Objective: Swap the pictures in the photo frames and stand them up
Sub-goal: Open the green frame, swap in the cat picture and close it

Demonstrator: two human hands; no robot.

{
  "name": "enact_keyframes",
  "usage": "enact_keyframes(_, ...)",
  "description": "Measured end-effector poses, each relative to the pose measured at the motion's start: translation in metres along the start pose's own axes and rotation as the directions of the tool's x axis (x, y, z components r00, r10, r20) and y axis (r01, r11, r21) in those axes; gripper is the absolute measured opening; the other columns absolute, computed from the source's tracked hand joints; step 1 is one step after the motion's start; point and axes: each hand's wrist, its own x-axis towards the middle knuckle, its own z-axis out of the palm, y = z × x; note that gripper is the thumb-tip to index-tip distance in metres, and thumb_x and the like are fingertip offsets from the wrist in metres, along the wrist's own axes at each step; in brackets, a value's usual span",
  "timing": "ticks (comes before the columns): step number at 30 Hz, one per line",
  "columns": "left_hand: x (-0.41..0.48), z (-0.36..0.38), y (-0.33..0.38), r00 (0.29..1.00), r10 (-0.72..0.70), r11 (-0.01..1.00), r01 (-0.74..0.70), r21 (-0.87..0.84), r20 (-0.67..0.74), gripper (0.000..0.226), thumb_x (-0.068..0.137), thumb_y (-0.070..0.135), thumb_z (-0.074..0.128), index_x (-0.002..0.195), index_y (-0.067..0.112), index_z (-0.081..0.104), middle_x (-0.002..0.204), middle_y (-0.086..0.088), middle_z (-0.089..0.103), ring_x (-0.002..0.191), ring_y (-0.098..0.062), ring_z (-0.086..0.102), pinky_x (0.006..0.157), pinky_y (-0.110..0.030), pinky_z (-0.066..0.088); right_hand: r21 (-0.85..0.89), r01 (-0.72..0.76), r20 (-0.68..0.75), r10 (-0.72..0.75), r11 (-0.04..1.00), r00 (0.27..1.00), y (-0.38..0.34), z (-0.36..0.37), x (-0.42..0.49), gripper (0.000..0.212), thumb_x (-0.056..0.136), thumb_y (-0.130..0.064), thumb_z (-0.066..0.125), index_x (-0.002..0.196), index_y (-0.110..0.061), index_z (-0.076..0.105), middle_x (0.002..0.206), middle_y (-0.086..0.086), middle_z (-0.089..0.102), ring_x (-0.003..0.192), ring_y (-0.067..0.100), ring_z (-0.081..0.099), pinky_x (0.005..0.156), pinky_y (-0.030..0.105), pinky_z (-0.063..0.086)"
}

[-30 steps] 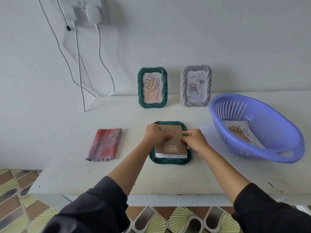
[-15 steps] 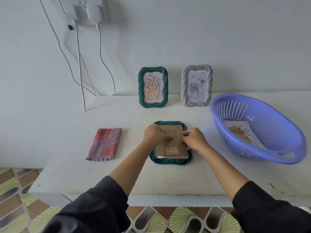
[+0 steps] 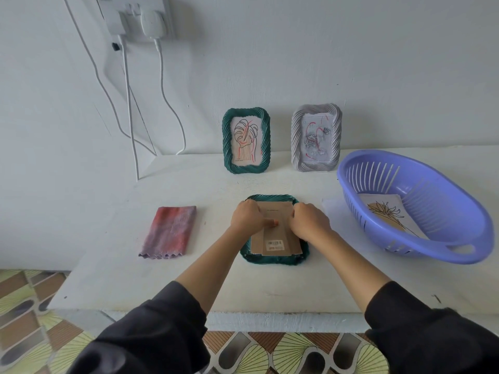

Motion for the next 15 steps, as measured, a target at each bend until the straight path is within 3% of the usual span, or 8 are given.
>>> enact_keyframes(2, 0.000, 0.000, 0.000, 1.000, -0.003, 1.000, 0.003, 0.000, 0.003, 0.043, 0.073, 0.040, 0.075, 0.057, 0.016, 0.042, 0.062, 0.004, 0.041, 0.071, -0.018, 0.044, 0.049, -0.022, 0.028, -0.030, 0.005, -0.004, -0.005, 1.000, 1.000, 0.000, -0.001, -0.001, 0.024, 0.092, -0.010, 0.037, 0.107, -0.006, 0.055, 0.112, 0.013, 0.058, 0.102, 0.032, 0.057, 0.075, 0.033, 0.041)
enact_keyframes(6, 0.001, -0.001, -0.001, 1.000, -0.010, 1.000, 0.010, 0.007, 0.024, 0.043, 0.075, 0.040, 0.073, 0.058, 0.015, 0.042, 0.067, 0.001, 0.043, 0.079, -0.021, 0.046, 0.056, -0.025, 0.033, 0.023, -0.036, -0.035, 0.037, 0.999, 0.999, 0.007, 0.000, 0.000, 0.007, 0.086, -0.012, 0.044, 0.081, -0.013, 0.048, 0.082, 0.005, 0.048, 0.078, 0.027, 0.046, 0.062, 0.028, 0.035)
enact_keyframes(9, 0.001, 0.000, -0.003, 1.000, -0.023, 1.000, 0.023, 0.011, 0.003, 0.032, 0.080, 0.037, 0.068, 0.074, 0.008, 0.055, 0.088, -0.009, 0.054, 0.086, -0.023, 0.050, 0.063, -0.026, 0.036, 0.098, -0.071, -0.040, 0.075, 0.993, 0.996, 0.014, 0.003, -0.001, 0.019, 0.083, -0.017, 0.049, 0.065, -0.014, 0.044, 0.067, 0.003, 0.043, 0.071, 0.028, 0.045, 0.049, 0.024, 0.027)
enact_keyframes(12, -0.001, -0.002, -0.004, 0.998, -0.060, 0.998, 0.060, -0.001, -0.020, 0.034, 0.083, 0.028, 0.066, 0.064, 0.010, 0.044, 0.072, -0.003, 0.047, 0.071, -0.018, 0.044, 0.048, -0.023, 0.028, 0.160, -0.086, -0.053, 0.095, 0.983, 0.994, 0.016, 0.004, -0.005, 0.014, 0.083, -0.021, 0.056, 0.080, -0.008, 0.062, 0.080, 0.007, 0.061, 0.073, 0.029, 0.056, 0.056, 0.026, 0.037)
enact_keyframes(15, -0.002, -0.004, -0.003, 0.998, -0.054, 0.999, 0.054, 0.000, -0.012, 0.031, 0.082, 0.026, 0.068, 0.071, 0.008, 0.046, 0.071, -0.003, 0.046, 0.074, -0.020, 0.045, 0.046, -0.023, 0.027, 0.230, -0.091, -0.063, 0.109, 0.969, 0.992, 0.015, 0.005, -0.008, 0.019, 0.082, -0.020, 0.061, 0.089, -0.004, 0.069, 0.092, 0.011, 0.070, 0.085, 0.032, 0.064, 0.068, 0.033, 0.047)
